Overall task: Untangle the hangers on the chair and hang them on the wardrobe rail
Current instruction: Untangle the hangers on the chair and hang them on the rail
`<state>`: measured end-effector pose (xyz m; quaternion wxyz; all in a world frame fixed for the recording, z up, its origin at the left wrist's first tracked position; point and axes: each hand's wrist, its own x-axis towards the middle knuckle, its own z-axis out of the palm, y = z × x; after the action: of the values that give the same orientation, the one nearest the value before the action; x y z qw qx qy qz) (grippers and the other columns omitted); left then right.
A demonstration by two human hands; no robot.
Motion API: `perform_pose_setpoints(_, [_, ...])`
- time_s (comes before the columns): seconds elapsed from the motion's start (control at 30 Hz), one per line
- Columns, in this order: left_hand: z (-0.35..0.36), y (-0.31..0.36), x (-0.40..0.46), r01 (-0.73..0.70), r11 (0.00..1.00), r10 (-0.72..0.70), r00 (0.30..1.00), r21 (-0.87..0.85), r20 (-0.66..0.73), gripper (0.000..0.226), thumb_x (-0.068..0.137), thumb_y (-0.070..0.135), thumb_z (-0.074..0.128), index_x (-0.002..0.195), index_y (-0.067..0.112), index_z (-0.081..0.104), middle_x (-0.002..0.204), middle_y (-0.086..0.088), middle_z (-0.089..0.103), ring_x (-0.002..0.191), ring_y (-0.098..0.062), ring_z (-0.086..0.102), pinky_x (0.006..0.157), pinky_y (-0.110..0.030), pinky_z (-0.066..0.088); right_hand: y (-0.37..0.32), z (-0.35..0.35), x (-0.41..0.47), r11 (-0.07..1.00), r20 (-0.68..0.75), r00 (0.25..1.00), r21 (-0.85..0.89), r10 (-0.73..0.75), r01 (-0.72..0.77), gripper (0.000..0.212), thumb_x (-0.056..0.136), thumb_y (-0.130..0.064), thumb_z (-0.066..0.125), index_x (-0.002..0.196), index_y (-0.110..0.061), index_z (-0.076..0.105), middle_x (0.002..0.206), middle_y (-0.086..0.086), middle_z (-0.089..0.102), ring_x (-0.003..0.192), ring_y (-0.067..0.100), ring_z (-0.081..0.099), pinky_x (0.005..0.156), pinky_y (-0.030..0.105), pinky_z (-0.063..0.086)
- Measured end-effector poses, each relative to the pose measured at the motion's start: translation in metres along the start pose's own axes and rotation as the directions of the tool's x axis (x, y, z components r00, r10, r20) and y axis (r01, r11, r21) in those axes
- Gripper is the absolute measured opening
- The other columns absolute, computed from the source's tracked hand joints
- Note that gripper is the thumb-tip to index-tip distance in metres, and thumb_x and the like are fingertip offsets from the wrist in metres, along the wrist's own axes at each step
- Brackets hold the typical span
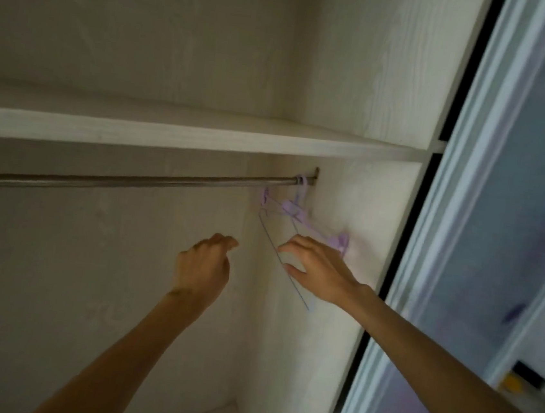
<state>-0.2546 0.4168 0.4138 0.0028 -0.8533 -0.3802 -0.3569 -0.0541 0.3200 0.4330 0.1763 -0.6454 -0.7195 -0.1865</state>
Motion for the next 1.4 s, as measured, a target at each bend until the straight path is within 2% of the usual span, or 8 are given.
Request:
perform_pose_setpoints(0.13, [0.019,0.01,-0.059,0.045,0.998,-0.029,0.944,-0.04,0.329,0.038,0.09,0.011,0.048,0.119,0.033,0.057,0.121,0.015,0.061,0.105,-0.012,0.062,0.088,-0.028,0.049,-0.037,0.006,-0.079,0.957,0.142,0.952,0.067,0.272,-0.283,0.028,0.094,-0.032,0.049,0.121,-0.026,0.055,0.109,-0.007,0.061,0.097,0.011,0.06,0.078,0.027,0.047])
perform_pose_setpoints(0.3, [0.073,0.029,-0.136,0.142,0.929,0.135,0.732,-0.343,0.668,0.024,0.084,0.012,0.061,0.101,0.028,0.067,0.11,0.003,0.069,0.098,-0.019,0.065,0.088,-0.027,0.051,-0.075,0.015,-0.205,0.855,0.404,0.782,0.004,0.474,-0.519,0.026,0.093,-0.033,0.049,0.116,-0.026,0.058,0.102,-0.006,0.066,0.093,0.012,0.061,0.082,0.026,0.043])
perform_pose_setpoints(0.5, [0.114,0.123,-0.238,0.272,0.818,0.372,0.421,-0.506,0.827,0.025,0.086,-0.003,0.058,0.11,0.003,0.065,0.104,-0.013,0.068,0.087,-0.018,0.063,0.061,-0.013,0.046,-0.11,-0.007,-0.386,0.624,0.522,0.469,-0.166,0.712,-0.763,0.025,0.093,-0.029,0.046,0.108,-0.022,0.064,0.113,0.003,0.066,0.105,0.023,0.06,0.09,0.031,0.044])
perform_pose_setpoints(0.7, [0.123,0.226,-0.307,0.505,0.745,0.38,0.217,-0.437,0.899,0.026,0.087,-0.017,0.048,0.091,0.006,0.06,0.047,0.011,0.064,0.043,-0.001,0.059,0.042,-0.009,0.044,-0.104,-0.06,-0.533,0.377,0.542,0.198,-0.241,0.817,-0.895,0.023,0.093,-0.028,0.05,0.109,-0.024,0.066,0.116,0.0,0.065,0.111,0.018,0.058,0.089,0.025,0.042])
perform_pose_setpoints(0.97, [0.18,0.31,-0.378,0.614,0.742,0.174,0.211,-0.269,0.962,0.013,0.092,0.003,0.05,0.098,0.011,0.059,0.087,-0.007,0.061,0.044,0.004,0.06,0.06,-0.02,0.048,-0.06,-0.076,-0.676,0.206,0.565,0.005,-0.292,0.825,-0.934,0.026,0.09,-0.02,0.05,0.111,-0.026,0.065,0.126,-0.001,0.06,0.121,0.02,0.053,0.093,0.024,0.04])
perform_pose_setpoints(1.07, [0.203,0.328,-0.398,0.677,0.7,0.124,0.197,-0.227,0.972,0.01,0.094,0.006,0.049,0.099,0.01,0.058,0.078,0.002,0.062,0.055,-0.002,0.062,0.066,-0.021,0.046,-0.039,-0.058,-0.706,0.199,0.569,0.003,-0.283,0.822,-0.938,0.029,0.09,-0.018,0.048,0.112,-0.025,0.064,0.129,0.0,0.057,0.122,0.021,0.051,0.094,0.024,0.039])
perform_pose_setpoints(1.23, [0.259,0.34,-0.396,0.9,0.433,0.096,0.005,-0.046,0.995,0.037,0.079,0.002,0.035,0.066,0.007,0.07,0.047,0.0,0.065,0.034,-0.007,0.057,0.035,-0.008,0.036,0.001,0.0,-0.733,0.148,0.552,-0.023,-0.263,0.834,-0.953,0.028,0.09,-0.021,0.047,0.113,-0.026,0.062,0.129,0.002,0.057,0.12,0.023,0.053,0.094,0.028,0.041])
perform_pose_setpoints(1.4, [0.346,0.369,-0.406,0.737,0.666,0.056,0.105,-0.115,0.993,0.028,0.095,-0.001,0.035,0.108,0.002,0.06,0.063,0.004,0.07,0.038,0.005,0.056,0.038,-0.009,0.041,0.058,0.057,-0.746,0.145,0.488,0.007,-0.247,0.873,-0.958,0.032,0.09,-0.019,0.047,0.12,-0.021,0.058,0.125,0.006,0.06,0.122,0.024,0.051,0.1,0.032,0.037])
